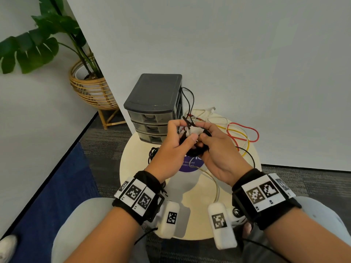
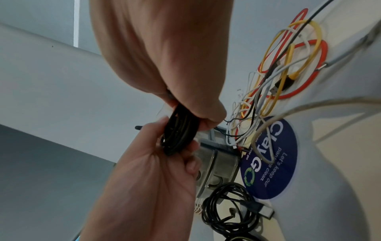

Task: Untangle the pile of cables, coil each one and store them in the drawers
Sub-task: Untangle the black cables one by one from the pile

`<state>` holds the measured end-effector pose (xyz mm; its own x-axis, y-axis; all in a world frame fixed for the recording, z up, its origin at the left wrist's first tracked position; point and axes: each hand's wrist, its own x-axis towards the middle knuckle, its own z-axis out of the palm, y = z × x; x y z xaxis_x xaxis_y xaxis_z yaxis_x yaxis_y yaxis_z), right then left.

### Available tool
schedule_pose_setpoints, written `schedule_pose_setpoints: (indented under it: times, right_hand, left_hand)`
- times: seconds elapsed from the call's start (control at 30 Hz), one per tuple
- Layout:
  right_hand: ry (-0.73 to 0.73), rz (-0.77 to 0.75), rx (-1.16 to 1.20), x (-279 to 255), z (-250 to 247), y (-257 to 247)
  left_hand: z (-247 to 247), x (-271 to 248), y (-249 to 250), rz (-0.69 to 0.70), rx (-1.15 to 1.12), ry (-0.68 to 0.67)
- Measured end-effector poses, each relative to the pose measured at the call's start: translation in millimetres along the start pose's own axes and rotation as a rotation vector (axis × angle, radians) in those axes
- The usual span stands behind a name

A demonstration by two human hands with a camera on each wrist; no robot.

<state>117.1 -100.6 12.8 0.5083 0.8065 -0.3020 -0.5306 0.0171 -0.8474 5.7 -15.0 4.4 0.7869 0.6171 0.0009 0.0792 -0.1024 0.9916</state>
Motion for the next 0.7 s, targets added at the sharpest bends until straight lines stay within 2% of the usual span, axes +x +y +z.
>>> schedule_pose_setpoints:
  times: [0.2, 0.33, 0.47, 0.6, 0.7]
  right_hand:
    - [0.014, 0.143, 0.03, 2, -9, -9]
    - [0.001, 0.223, 0.027, -1, -12, -14]
    - [0.02, 0.253, 0.089, 0, -13, -17]
    - [0.109, 0.215, 0.187, 1, -13, -21]
    - [0.202, 0.142, 0.319, 4, -16, -31]
  left_hand:
    - [-8, 2, -2, -0.132, -0.248, -0.053]
    - [-12, -9, -3, -0.053, -0.185, -0.136]
    - [-10, -6, -3, -0.04, -0.133, -0.113]
    - [-7, -8, -3, -0.064, -0.003, -0.12]
    - [-5, -14, -5, -0.088, 0.132, -0.198]
